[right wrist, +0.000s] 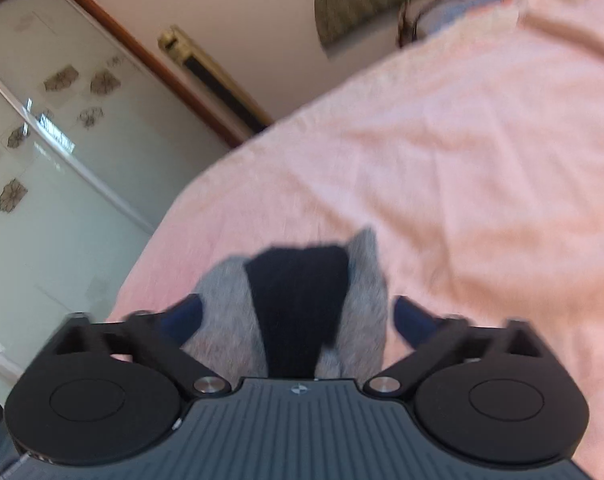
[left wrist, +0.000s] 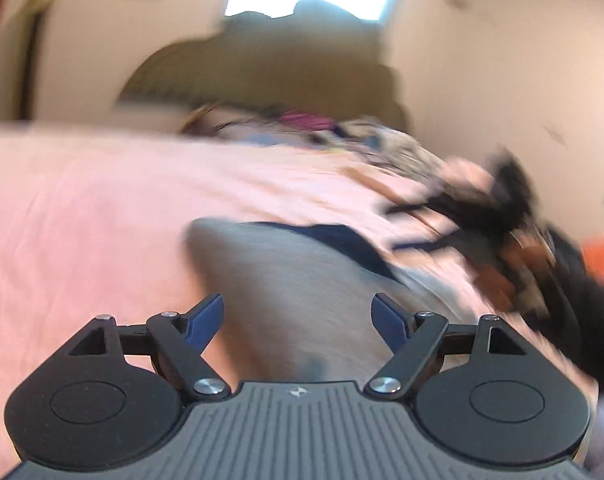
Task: Fold small clothes
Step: 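Lift the hem with both grippers and fold it toward the collar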
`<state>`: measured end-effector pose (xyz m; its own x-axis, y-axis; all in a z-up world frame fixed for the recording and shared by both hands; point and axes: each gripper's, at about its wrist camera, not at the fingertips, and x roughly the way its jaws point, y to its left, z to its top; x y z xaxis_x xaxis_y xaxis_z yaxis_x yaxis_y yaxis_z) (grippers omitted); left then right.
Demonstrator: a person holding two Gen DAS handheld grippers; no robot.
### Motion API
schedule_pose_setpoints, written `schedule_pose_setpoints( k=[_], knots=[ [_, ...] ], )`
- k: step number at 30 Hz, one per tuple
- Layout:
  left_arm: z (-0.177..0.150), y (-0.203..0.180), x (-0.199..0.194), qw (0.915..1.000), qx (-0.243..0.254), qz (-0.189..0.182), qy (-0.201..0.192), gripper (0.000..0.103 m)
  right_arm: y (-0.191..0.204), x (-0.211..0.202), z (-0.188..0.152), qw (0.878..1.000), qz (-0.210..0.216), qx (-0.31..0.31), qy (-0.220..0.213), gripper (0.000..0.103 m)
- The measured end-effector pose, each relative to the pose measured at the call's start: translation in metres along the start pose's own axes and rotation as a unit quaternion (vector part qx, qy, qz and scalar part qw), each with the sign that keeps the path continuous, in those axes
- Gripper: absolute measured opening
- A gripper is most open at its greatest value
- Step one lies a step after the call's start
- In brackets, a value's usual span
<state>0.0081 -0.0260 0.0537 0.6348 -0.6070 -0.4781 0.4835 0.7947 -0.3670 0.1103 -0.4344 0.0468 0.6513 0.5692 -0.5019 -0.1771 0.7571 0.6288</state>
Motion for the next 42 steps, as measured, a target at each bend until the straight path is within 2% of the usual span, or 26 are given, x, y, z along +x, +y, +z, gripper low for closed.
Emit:
schedule_pose_setpoints(
  k=[2,4,6,7,8,10,11,12,13,14,15,19,22,25,27,29,31,32,34,36,38,42],
  knots=[
    [0.015,0.029,0.018,0.9942,-0.099,-0.034,0.024,0.081,-0.006,0.011,0.004,0.999,-0.009,0.018,0.025,0.098],
    [0.022,0.049,0.048,0.981,-0.171,-0.072,0.054,0.081,-0.01,0.027,0.002,0.998,-0.013,0.027,0.049,0.095],
    [0.025,0.063,0.084,0.9677,-0.227,-0.063,0.09,0.081,-0.009,0.042,-0.005,0.997,-0.013,0.033,0.065,0.096],
    [0.022,0.067,0.101,0.9609,-0.246,-0.066,0.109,0.08,-0.007,0.046,-0.007,0.998,-0.007,0.031,0.058,0.097],
    [0.02,0.07,0.109,0.9585,-0.256,-0.079,0.097,0.077,-0.005,0.049,-0.01,0.998,0.0,0.029,0.054,0.101],
    [0.023,0.071,0.118,0.9567,-0.261,-0.088,0.094,0.077,-0.003,0.052,-0.012,0.998,0.007,0.03,0.051,0.102],
    [0.022,0.07,0.118,0.9572,-0.259,-0.085,0.097,0.067,-0.002,0.053,-0.013,0.998,0.009,0.03,0.049,0.101],
    [0.022,0.068,0.124,0.9578,-0.254,-0.077,0.109,0.044,-0.003,0.052,-0.014,0.998,0.01,0.032,0.045,0.095],
    [0.021,0.066,0.127,0.9593,-0.247,-0.072,0.116,0.04,-0.003,0.052,-0.015,0.998,0.01,0.03,0.046,0.091],
    [0.02,0.064,0.126,0.9627,-0.237,-0.068,0.111,0.038,-0.002,0.053,-0.016,0.998,0.009,0.027,0.053,0.065],
    [0.02,0.062,0.122,0.9655,-0.228,-0.064,0.108,0.037,-0.004,0.055,-0.017,0.997,0.011,0.036,0.072,0.035],
    [0.03,0.056,0.116,0.9736,-0.203,-0.052,0.09,0.032,0.011,0.052,-0.022,0.997,0.019,0.02,0.065,0.034],
    [0.042,0.059,0.103,0.9763,-0.193,-0.048,0.086,0.031,0.037,0.052,-0.016,0.997,0.048,0.006,0.055,0.033],
    [0.062,0.075,0.083,0.9809,-0.183,-0.03,0.059,0.031,0.066,0.064,-0.006,0.996,0.075,-0.012,0.052,0.033],
    [0.075,0.094,0.072,0.9813,-0.185,-0.01,0.054,0.031,0.077,0.075,0.002,0.994,0.094,-0.01,0.049,0.032],
    [0.082,0.116,0.07,0.9818,-0.177,0.005,0.068,0.033,0.079,0.091,0.009,0.993,0.106,0.015,0.047,0.032],
    [0.077,0.134,0.075,0.978,-0.186,0.039,0.087,0.036,0.072,0.114,0.011,0.992,0.102,0.043,0.059,0.035],
    [0.073,0.14,0.071,0.976,-0.193,0.049,0.088,0.036,0.067,0.124,0.009,0.993,0.088,0.052,0.062,0.04],
    [0.06,0.149,0.05,0.9734,-0.213,0.023,0.081,0.043,0.062,0.131,0.001,0.994,0.052,0.065,0.067,0.047],
    [0.045,0.144,0.028,0.9704,-0.23,-0.017,0.073,0.068,0.061,0.12,-0.011,0.994,0.063,0.06,0.071,0.065],
    [0.026,0.135,0.013,0.9661,-0.243,-0.043,0.075,0.071,0.065,0.1,-0.022,0.995,0.063,0.034,0.073,0.067],
    [-0.014,0.109,0.016,0.9535,-0.263,-0.081,0.123,0.069,0.059,0.065,-0.051,0.995,0.043,0.024,0.091,0.067]
  ],
)
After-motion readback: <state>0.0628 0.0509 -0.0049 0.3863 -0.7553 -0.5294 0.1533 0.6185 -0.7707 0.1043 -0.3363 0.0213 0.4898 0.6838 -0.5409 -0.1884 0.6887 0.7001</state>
